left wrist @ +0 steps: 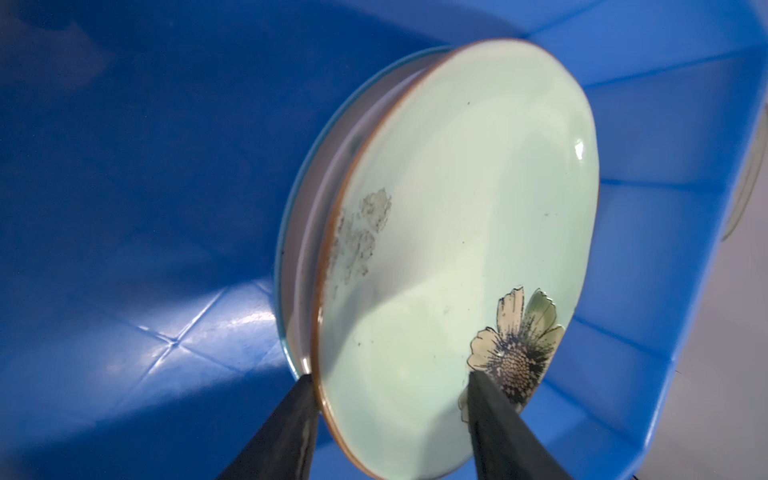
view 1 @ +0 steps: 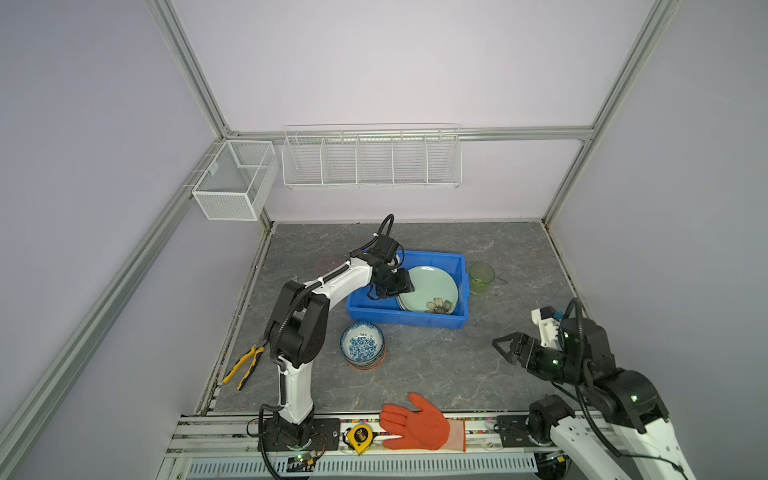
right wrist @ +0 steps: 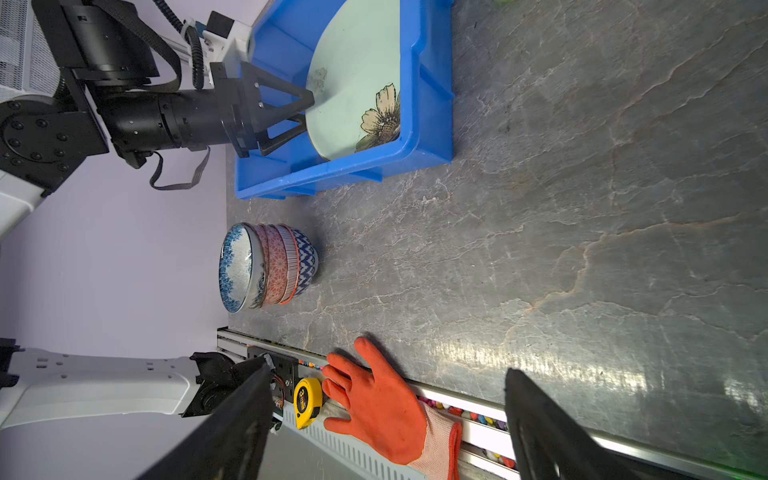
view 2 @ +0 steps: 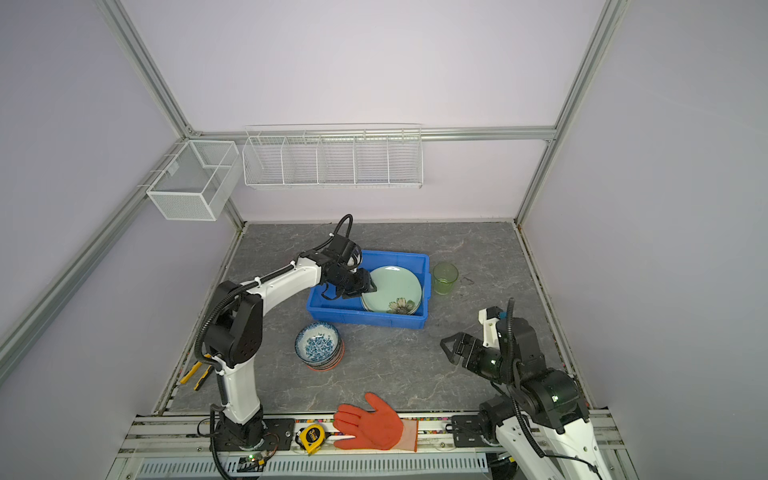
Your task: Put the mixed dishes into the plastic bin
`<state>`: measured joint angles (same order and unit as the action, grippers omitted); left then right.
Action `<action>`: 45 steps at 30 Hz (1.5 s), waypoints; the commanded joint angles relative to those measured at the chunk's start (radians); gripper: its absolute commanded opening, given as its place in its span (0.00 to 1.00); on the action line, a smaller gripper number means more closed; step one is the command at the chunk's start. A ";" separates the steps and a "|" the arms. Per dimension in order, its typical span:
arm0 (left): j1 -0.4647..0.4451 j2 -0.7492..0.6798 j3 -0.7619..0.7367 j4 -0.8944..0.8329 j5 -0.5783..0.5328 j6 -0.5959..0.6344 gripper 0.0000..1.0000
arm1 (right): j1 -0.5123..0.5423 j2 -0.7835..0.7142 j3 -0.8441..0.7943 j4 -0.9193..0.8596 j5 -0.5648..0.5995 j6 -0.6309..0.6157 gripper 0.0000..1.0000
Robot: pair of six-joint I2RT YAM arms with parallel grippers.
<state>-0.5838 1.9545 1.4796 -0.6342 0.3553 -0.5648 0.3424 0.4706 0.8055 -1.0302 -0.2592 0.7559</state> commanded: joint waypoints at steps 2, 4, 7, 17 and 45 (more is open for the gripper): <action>-0.017 0.000 0.052 -0.035 -0.030 0.034 0.59 | 0.002 -0.007 -0.011 0.004 -0.002 0.012 0.88; -0.019 -0.002 0.056 -0.042 -0.038 0.036 0.59 | 0.004 -0.010 -0.012 0.001 -0.001 0.012 0.88; -0.021 -0.008 0.060 -0.055 -0.051 0.040 0.60 | 0.003 -0.015 -0.011 -0.002 0.000 0.014 0.88; -0.024 -0.057 0.058 -0.079 -0.072 0.045 0.69 | 0.003 -0.009 0.004 -0.032 0.017 0.007 0.88; 0.099 -0.435 0.013 -0.198 -0.129 0.175 1.00 | 0.145 0.342 0.259 -0.096 0.145 -0.062 0.97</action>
<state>-0.4946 1.5368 1.5078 -0.8124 0.2253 -0.4362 0.4427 0.7807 1.0363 -1.1259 -0.1692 0.6804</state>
